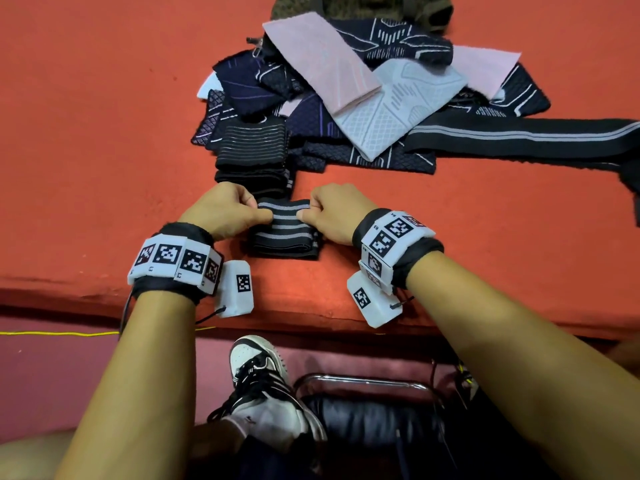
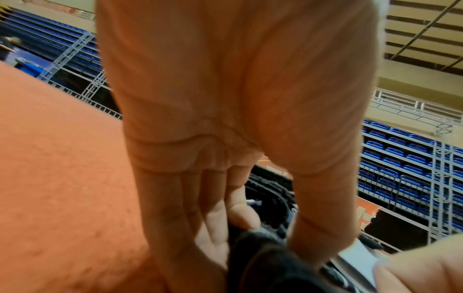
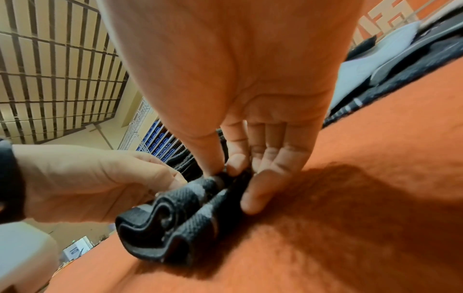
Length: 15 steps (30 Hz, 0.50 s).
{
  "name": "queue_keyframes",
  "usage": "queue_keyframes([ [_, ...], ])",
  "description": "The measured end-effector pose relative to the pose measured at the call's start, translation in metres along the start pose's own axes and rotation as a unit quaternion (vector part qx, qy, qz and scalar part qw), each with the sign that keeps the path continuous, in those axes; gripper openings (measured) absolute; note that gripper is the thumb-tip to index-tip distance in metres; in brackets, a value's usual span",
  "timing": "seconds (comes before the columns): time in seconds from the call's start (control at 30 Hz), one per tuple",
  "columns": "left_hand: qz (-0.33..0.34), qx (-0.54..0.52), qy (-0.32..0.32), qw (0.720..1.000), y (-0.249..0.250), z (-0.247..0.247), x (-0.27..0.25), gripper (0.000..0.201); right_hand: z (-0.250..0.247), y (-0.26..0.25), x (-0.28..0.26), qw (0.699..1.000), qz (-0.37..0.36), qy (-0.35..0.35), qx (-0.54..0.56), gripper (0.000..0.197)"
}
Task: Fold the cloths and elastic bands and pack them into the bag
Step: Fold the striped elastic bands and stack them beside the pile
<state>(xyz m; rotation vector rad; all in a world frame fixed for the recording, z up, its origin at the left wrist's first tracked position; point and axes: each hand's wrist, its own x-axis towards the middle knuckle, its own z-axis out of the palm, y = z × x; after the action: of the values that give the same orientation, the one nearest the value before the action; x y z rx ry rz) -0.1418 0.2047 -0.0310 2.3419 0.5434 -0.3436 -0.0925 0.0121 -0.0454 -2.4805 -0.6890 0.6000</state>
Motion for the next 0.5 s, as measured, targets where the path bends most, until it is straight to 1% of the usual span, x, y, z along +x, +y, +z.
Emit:
queue_keyframes([
  [0.23, -0.016, -0.015, 0.022, 1.0, -0.008, -0.008, -0.003, 0.023, 0.005, -0.014, 0.006, 1.0, -0.019, 0.006, -0.004, 0.031],
  [0.5, -0.028, 0.018, 0.064, 0.997, -0.017, -0.012, -0.003, 0.021, 0.019, -0.028, 0.018, 0.999, -0.034, 0.022, -0.009, 0.027],
])
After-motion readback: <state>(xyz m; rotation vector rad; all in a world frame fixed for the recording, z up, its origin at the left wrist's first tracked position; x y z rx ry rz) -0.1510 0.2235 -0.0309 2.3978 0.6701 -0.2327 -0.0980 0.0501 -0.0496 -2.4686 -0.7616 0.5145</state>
